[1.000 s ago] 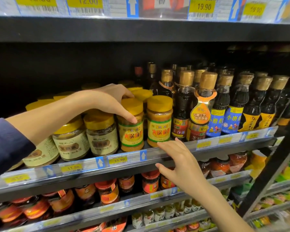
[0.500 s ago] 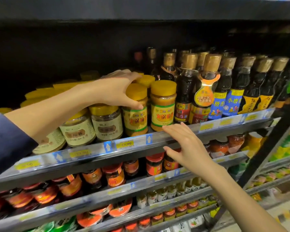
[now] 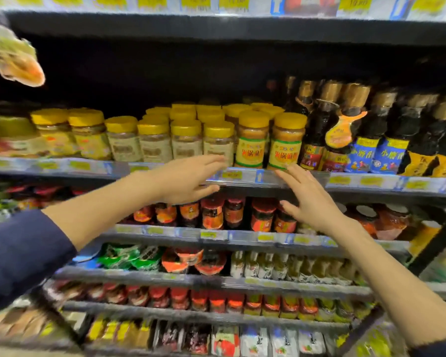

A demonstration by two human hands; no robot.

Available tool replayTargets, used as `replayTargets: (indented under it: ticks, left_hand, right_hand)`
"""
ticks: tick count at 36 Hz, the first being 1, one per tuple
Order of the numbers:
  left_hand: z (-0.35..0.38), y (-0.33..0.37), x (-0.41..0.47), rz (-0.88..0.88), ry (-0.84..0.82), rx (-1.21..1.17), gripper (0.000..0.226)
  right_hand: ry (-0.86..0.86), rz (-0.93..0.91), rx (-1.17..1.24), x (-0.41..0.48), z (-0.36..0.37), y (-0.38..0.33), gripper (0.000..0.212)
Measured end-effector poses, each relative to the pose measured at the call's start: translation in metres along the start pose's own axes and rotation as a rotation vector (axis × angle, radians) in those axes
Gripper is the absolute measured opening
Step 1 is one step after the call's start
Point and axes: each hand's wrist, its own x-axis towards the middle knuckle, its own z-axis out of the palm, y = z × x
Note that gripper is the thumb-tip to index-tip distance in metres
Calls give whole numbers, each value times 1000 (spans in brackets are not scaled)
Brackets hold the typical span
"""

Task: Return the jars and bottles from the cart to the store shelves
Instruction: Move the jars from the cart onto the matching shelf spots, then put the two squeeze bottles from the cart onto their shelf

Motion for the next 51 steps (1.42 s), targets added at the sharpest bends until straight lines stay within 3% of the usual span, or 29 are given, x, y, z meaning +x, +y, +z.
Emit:
replayTargets:
  ticks: [10,20,30,38,51]
  left_hand:
    - [22,16,-123,-315,-103,-60,65]
    - [17,-8,-258,-646,-201,-66,70]
    - [16,-60,-423,-911,-223,17,75]
    - [3,-108,-563,-1128,-286,30,75]
    - [2,-182,-729,-1356,-354,44,75]
  right_hand:
    - [-192,-134,106,-38,9,-62,70]
    - [-285,-370,105,-10,4,-167,68]
    - [-374,-631,165,38,37,-345,70]
    - [-352,-850,187,70,54,-514,65]
    - [-422,-1024,240,104,89,-728,61]
